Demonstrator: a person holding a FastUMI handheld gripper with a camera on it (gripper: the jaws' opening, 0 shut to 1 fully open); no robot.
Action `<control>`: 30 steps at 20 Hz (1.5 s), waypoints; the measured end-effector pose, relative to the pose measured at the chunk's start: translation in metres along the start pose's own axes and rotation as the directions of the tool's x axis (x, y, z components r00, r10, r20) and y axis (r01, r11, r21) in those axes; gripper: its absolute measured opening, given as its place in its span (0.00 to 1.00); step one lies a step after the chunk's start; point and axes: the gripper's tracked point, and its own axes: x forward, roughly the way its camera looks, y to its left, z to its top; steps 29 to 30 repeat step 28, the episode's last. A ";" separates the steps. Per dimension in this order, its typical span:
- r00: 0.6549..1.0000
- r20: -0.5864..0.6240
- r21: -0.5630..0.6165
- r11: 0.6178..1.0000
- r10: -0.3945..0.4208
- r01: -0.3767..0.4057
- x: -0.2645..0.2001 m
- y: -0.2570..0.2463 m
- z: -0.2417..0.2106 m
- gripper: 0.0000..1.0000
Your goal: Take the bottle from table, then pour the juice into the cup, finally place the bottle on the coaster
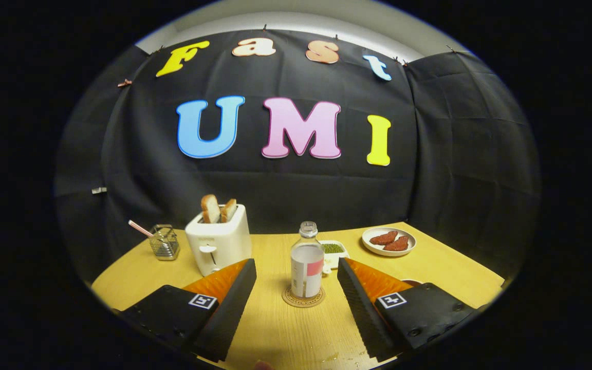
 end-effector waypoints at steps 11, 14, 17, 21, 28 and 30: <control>0.995 0.100 0.016 0.999 0.028 -0.030 -0.116 0.022 0.083 0.97; 0.997 0.068 -0.037 0.998 0.043 -0.041 -0.146 0.015 0.076 0.97; 0.995 0.046 -0.061 0.995 0.086 -0.083 -0.173 0.012 0.067 0.97; 0.996 0.023 -0.070 0.994 0.087 -0.085 -0.195 -0.004 0.058 0.97; 0.991 0.033 -0.080 0.988 0.133 -0.130 -0.197 0.008 0.063 0.97; 0.991 0.033 -0.080 0.988 0.133 -0.130 -0.197 0.008 0.063 0.97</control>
